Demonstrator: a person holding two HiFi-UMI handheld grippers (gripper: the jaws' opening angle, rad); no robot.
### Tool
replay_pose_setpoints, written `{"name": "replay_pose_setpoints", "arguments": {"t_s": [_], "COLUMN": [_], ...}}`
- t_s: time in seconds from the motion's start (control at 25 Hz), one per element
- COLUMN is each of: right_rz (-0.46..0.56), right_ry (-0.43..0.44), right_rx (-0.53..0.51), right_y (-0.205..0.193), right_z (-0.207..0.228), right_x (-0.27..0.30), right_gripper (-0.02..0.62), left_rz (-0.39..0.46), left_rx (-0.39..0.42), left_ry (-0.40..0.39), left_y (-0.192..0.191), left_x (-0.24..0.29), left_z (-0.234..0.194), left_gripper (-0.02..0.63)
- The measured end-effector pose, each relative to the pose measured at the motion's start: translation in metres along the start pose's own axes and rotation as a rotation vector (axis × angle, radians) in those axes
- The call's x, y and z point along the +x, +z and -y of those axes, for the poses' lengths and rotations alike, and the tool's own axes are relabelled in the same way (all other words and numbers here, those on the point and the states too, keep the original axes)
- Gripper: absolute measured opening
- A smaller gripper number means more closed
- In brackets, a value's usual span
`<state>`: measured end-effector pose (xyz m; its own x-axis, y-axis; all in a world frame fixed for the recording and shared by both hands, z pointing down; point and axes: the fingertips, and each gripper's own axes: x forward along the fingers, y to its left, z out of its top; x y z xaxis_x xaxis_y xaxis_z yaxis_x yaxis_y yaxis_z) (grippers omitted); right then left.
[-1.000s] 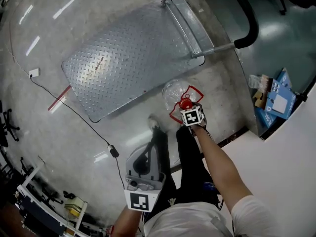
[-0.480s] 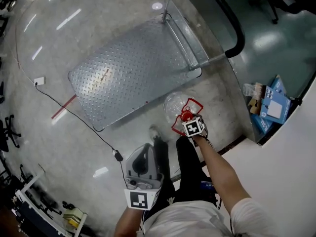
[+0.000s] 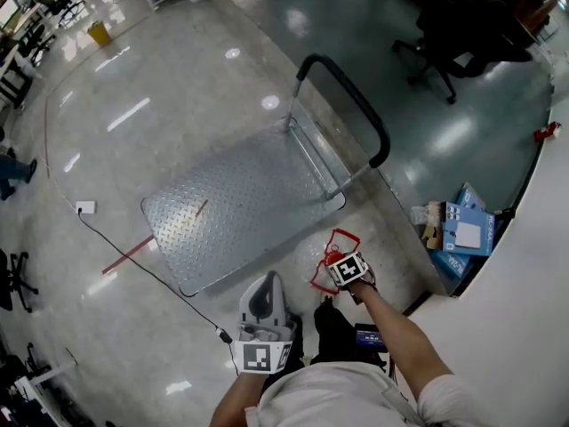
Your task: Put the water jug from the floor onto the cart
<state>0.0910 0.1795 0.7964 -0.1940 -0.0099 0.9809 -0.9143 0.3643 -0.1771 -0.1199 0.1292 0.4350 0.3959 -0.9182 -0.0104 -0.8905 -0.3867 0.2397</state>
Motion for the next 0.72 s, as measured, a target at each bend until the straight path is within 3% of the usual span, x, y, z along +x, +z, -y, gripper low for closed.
{"name": "replay_pose_setpoints", "arguments": {"t_s": [0.24,0.48,0.72], "right_rz": [0.09,0.094,0.101], "right_ry": [-0.063,-0.065,-0.059], "right_rx": [-0.076,-0.115,-0.226], "right_y": [0.046,0.101,0.171], "right_z": [0.015,0.04,0.06], "right_x": [-0.042,-0.043,-0.038], "right_gripper": [0.299,0.299,0.299], "left_rz": [0.04,0.042,0.046], "left_rx": [-0.005,0.01,0.037], "left_ry": [0.0,0.037,0.098], "left_y": [0.025,0.027,0.036], "left_x": [0.014,0.053,0.114], "left_z": [-0.007,-0.016,-0.025], "left_gripper": [0.003,0.003,0.003]}}
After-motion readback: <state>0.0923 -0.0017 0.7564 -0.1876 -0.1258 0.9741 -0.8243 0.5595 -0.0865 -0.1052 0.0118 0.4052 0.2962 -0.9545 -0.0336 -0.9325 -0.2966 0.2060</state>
